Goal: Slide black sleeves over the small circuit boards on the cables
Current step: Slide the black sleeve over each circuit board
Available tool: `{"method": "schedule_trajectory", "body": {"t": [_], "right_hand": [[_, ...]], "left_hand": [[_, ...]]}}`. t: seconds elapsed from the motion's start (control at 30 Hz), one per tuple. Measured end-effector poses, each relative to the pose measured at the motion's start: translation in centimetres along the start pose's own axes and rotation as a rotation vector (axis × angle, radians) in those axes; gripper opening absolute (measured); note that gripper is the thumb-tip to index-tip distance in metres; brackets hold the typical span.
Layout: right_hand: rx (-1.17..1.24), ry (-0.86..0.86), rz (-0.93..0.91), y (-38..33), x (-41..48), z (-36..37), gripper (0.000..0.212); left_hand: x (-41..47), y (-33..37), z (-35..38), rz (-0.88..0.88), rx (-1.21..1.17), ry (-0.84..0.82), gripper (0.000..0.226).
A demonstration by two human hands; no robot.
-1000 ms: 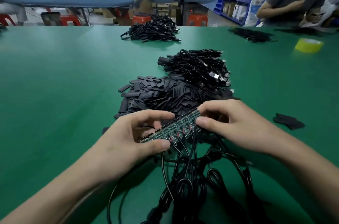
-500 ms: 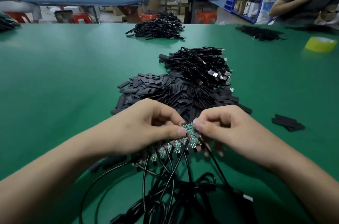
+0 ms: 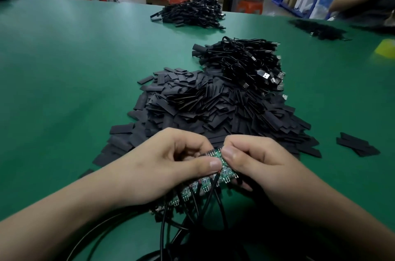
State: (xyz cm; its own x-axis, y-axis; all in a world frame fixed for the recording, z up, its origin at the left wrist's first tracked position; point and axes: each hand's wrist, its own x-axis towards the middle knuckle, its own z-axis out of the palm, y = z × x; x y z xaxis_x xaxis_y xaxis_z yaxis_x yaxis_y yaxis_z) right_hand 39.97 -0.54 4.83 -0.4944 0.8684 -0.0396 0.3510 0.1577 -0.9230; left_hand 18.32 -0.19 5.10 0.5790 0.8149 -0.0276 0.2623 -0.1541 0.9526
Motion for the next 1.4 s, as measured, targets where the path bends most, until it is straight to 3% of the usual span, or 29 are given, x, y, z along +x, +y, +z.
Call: {"method": "schedule_trajectory", "body": {"t": [0.27, 0.37, 0.43, 0.57, 0.7, 0.77, 0.9, 1.07, 1.27, 1.4], "right_hand": [[0.343, -0.104, 0.084, 0.1, 0.2, 0.1, 0.032], [0.365, -0.076, 0.070, 0.1, 0.2, -0.2, 0.037], [0.388, 0.009, 0.006, 0.0, 0.5, -0.6, 0.034], [0.548, 0.270, -0.033, 0.2, 0.9, -2.5, 0.030], [0.744, 0.397, 0.011, 0.3, 0.8, -3.6, 0.028], [0.668, 0.434, -0.001, 0.4, 0.7, -3.8, 0.030], [0.265, 0.539, -0.049, 0.8, 0.8, -3.5, 0.042], [-0.189, 0.464, -0.169, 1.1, 0.9, -2.7, 0.041], [-0.200, 0.369, -0.173, 0.8, 0.7, -1.4, 0.030], [-0.058, 0.352, -0.155, 0.6, 0.6, -0.9, 0.011]], "left_hand": [[0.0, -0.4, 0.1, 0.036, -0.182, -0.009, 0.016], [0.1, -0.2, 0.3, 0.052, -0.261, -0.019, 0.015], [0.0, -0.4, 0.3, 0.069, -0.073, 0.028, 0.020], [0.0, -1.0, 0.2, 0.216, 0.599, 0.243, 0.030], [0.9, -1.2, -1.3, 0.293, 0.855, 0.527, 0.024], [1.4, -1.5, -2.1, 0.263, 0.965, 0.605, 0.027], [2.2, -1.8, -2.3, 0.165, 1.089, 0.570, 0.027], [2.4, -2.1, -2.1, 0.229, 1.110, 0.617, 0.015], [2.5, -2.2, -2.1, 0.276, 0.958, 0.718, 0.011], [2.3, -1.1, -1.1, 0.370, 0.642, 0.685, 0.009]]}}
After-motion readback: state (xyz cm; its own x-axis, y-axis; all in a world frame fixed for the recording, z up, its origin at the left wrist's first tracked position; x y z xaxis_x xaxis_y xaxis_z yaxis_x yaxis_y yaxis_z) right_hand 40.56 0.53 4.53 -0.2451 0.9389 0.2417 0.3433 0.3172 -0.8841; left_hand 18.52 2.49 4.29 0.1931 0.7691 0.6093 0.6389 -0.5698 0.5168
